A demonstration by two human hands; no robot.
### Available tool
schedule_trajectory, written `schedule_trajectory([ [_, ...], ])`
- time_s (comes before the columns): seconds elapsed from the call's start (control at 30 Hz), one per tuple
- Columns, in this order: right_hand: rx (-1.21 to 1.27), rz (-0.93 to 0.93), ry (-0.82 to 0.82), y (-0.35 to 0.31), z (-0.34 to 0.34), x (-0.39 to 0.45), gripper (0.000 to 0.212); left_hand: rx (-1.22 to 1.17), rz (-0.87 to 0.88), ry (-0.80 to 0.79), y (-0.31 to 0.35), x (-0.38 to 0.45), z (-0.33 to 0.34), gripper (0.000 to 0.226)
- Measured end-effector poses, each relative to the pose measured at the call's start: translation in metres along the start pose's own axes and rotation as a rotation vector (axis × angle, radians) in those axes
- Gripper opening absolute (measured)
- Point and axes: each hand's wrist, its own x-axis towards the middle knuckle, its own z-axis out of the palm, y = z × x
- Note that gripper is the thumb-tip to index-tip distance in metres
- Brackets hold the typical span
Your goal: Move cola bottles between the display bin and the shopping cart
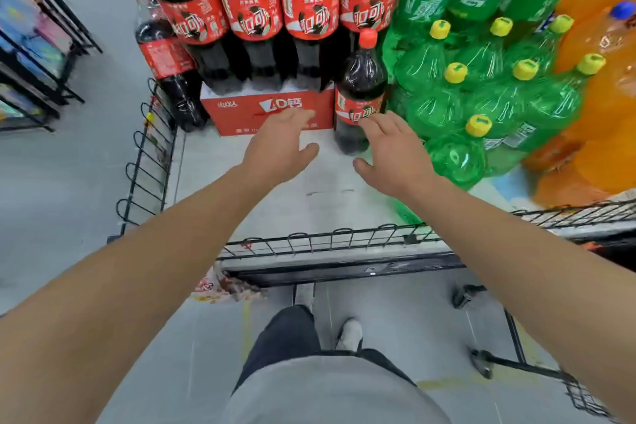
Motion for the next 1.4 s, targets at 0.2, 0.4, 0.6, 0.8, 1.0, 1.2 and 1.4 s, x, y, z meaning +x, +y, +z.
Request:
schedule_trajectory([
  [0.2, -0.143, -0.042, -0.044, -0.015, -0.008, -0.067, 0.074, 0.132, 0.005, 0.032, 0.026, -0.080, -0.002, 0.068],
  [0.4, -0.189, -0.041, -0.073, -0.031, -0.010, -0.137, 0.075, 0.183, 0.030, 0.049, 0.053, -0.157, 0.004, 0.069],
  [0.6, -0.146, 0.011, -0.068, -0.037, -0.005, -0.223, 0.075, 0.138, 0.086, 0.031, 0.080, -0.233, 0.028, 0.067],
  [0.8, -0.164, 0.102, -0.105, -0.023, -0.002, -0.322, 0.074, 0.119, 0.143, -0.020, 0.130, -0.302, 0.054, 0.067],
  [1.0, -0.157, 0.234, -0.143, 0.029, -0.005, -0.423, 0.075, 0.109, 0.253, -0.101, 0.212, -0.341, 0.091, 0.067],
  [1.2, -0.166, 0.360, -0.141, 0.120, -0.009, -0.520, 0.074, 0.107, 0.333, -0.171, 0.328, -0.352, 0.149, 0.069],
  [1.4, -0.165, 0.481, -0.134, 0.234, -0.020, -0.617, 0.072, 0.115, 0.413, -0.223, 0.462, -0.351, 0.203, 0.069],
])
